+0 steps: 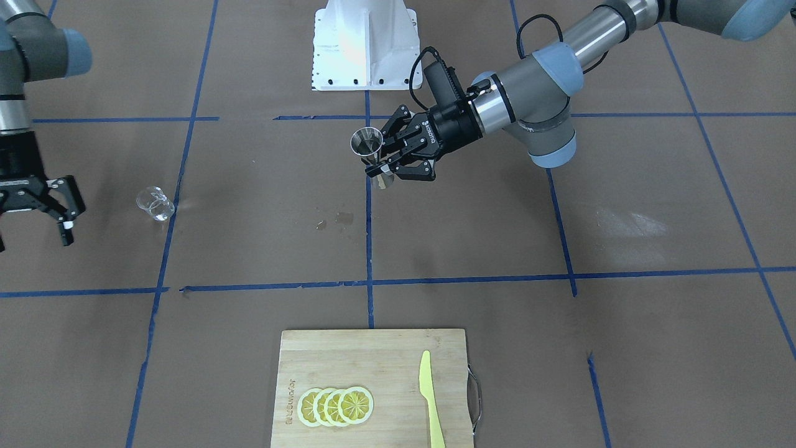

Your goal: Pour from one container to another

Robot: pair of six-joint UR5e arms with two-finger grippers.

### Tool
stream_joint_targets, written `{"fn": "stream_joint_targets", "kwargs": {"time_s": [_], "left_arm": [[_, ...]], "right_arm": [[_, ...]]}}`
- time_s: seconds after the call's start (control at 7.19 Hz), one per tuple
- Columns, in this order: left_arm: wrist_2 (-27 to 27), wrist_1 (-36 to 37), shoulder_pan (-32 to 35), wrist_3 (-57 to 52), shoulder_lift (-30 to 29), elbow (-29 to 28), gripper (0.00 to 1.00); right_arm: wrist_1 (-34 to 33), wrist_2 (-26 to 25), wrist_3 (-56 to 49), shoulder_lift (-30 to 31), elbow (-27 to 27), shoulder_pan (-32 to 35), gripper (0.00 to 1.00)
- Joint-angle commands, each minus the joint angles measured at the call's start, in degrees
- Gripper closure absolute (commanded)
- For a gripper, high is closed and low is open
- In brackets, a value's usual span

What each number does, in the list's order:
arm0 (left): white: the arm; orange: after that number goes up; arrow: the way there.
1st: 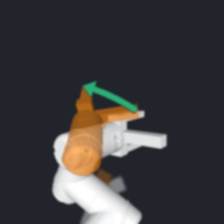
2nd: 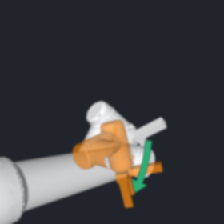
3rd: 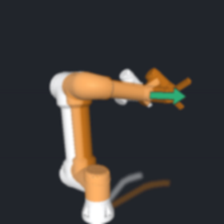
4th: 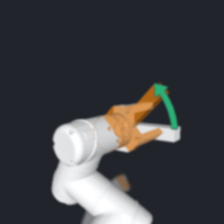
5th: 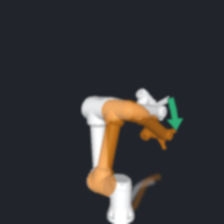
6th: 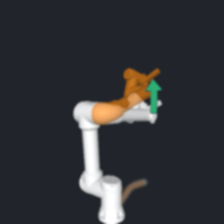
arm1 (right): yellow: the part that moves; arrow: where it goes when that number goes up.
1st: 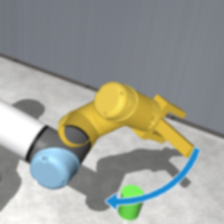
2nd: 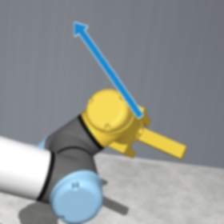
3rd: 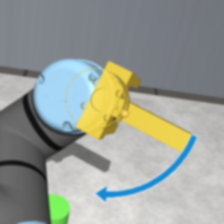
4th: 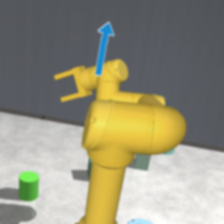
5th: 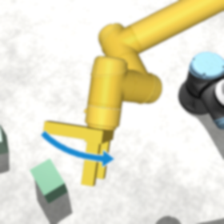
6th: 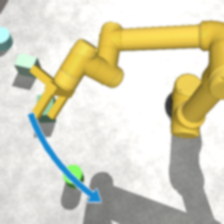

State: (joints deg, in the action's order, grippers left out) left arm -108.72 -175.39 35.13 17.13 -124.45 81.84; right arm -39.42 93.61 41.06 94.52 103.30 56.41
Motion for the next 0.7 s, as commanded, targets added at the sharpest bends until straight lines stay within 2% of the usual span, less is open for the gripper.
{"fn": "stream_joint_targets", "kwargs": {"time_s": [0.0,0.14,0.28,0.42,0.56], "left_arm": [[0.0,0.0,0.6,0.0,0.0,0.1,1.00],[-0.1,0.0,0.6,0.0,0.0,0.2,1.00],[-0.1,0.0,1.1,-0.1,0.1,0.2,1.00],[-0.1,0.0,1.7,0.0,0.3,0.2,1.00],[-0.2,-0.3,1.9,0.0,0.6,0.3,1.00]], "right_arm": [[-10.5,25.8,-12.9,-1.1,-2.7,19.0,0.00],[-19.6,32.9,-18.9,-2.2,-5.0,25.0,0.00],[-34.4,38.9,-30.8,-6.4,-8.3,30.5,0.00],[-47.3,39.5,-41.2,-8.1,-7.3,34.0,0.00],[-53.8,38.8,-45.2,-7.3,-8.2,34.6,0.00]]}}
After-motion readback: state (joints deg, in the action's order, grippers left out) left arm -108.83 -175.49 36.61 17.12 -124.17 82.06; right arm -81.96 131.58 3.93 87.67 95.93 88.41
